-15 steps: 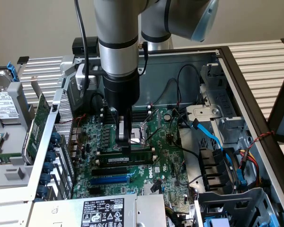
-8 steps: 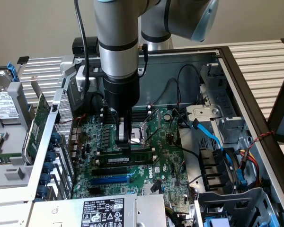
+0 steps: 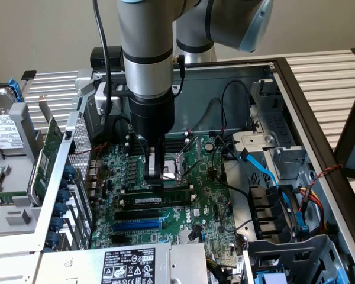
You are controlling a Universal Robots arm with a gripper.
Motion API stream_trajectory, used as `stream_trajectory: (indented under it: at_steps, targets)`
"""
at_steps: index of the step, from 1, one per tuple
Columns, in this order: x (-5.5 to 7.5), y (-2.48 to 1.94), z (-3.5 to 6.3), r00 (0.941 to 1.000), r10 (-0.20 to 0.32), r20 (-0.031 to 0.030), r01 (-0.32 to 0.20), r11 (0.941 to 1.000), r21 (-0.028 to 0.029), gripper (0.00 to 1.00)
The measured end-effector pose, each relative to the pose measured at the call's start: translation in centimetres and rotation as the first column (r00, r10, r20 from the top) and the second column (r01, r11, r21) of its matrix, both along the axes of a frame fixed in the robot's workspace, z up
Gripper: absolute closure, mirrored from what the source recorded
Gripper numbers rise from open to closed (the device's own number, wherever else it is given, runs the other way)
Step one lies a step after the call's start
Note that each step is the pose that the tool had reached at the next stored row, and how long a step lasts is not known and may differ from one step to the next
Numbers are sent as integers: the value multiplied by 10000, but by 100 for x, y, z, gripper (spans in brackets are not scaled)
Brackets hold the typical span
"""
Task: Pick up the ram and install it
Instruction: 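Press down the ram until it locks into place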
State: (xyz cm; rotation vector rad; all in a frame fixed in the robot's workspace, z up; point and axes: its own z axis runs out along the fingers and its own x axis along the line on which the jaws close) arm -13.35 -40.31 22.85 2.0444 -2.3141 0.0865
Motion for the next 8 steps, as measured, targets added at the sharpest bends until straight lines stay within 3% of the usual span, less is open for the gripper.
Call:
stream_trajectory:
  at_steps: [4, 8]
  targets:
    - [0, -9, 0, 10000, -1, -1, 1, 10000, 3, 89]
    - [0, -10, -5, 10000, 1, -2, -1, 10000, 45, 89]
